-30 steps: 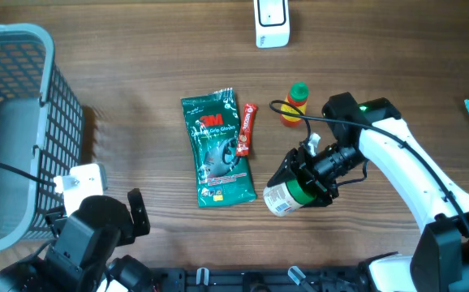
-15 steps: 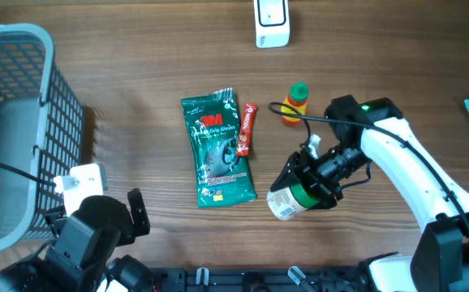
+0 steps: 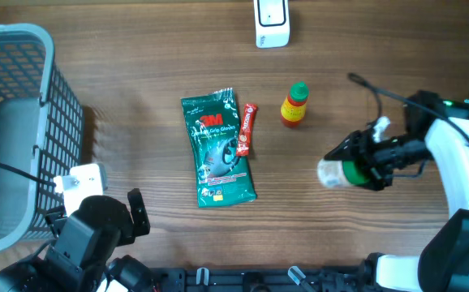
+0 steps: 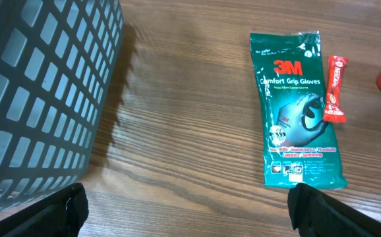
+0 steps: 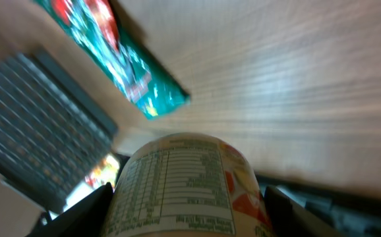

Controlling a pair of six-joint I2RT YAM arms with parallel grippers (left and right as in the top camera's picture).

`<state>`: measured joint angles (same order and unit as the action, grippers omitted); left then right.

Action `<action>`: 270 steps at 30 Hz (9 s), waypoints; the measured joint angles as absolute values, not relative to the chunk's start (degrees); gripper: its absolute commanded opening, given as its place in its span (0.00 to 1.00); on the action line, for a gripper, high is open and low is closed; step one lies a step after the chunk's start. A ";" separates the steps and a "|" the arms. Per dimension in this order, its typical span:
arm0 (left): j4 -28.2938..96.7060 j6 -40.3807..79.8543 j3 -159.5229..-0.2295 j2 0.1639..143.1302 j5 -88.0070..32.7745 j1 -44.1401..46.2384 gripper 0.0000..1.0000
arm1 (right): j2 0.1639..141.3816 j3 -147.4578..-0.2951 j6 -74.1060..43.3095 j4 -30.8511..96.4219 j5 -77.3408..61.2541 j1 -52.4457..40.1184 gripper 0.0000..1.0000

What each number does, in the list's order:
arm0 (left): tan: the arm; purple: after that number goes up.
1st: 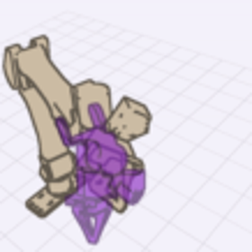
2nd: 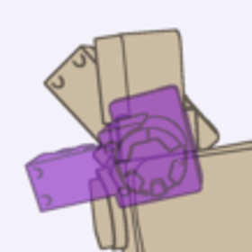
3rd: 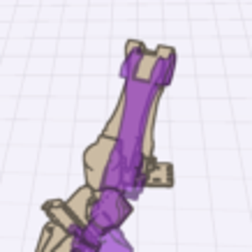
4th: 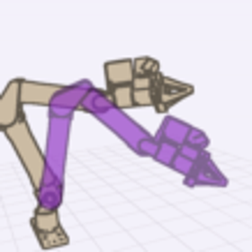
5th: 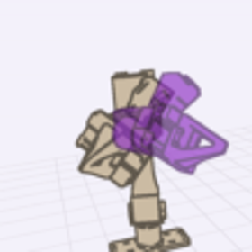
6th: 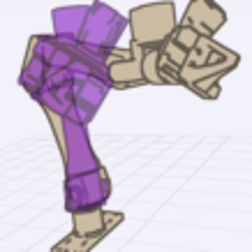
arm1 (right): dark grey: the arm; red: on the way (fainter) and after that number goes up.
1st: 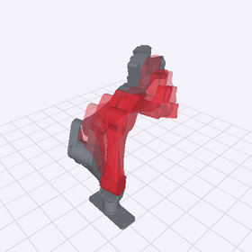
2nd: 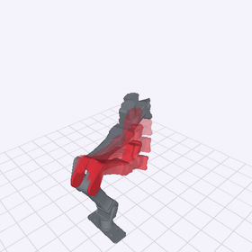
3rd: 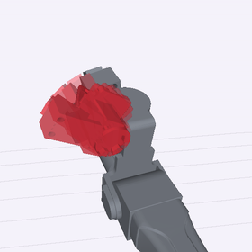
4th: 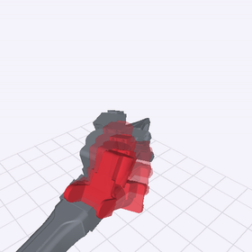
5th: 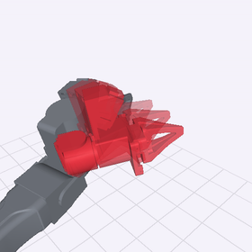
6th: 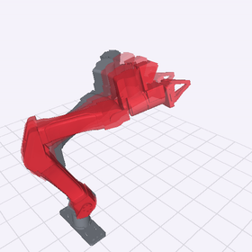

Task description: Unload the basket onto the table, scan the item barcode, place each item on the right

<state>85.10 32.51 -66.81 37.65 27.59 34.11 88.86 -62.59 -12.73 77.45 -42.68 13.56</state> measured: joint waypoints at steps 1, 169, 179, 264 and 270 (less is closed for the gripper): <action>85.08 32.51 -66.81 37.65 27.59 34.11 1.00 | 88.84 -62.61 -12.62 73.89 -42.37 16.32 0.34; 85.08 32.51 -66.83 37.76 27.59 34.11 1.00 | 102.06 -86.50 -4.80 58.13 -4.54 -18.35 0.23; 85.08 32.51 -66.83 37.76 27.59 34.11 1.00 | 101.03 -86.50 -1.26 68.16 -8.01 -18.35 0.31; 85.08 32.51 -66.83 37.76 27.59 34.11 1.00 | 100.16 -83.96 -66.43 64.42 -29.08 -32.23 0.94; 85.08 32.51 -66.83 37.76 27.59 34.11 1.00 | 100.77 -79.72 -85.01 62.48 -21.04 -42.39 0.93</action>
<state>85.08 32.51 -66.83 37.76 27.59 34.11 100.77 -79.72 -85.01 62.48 -21.04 -42.39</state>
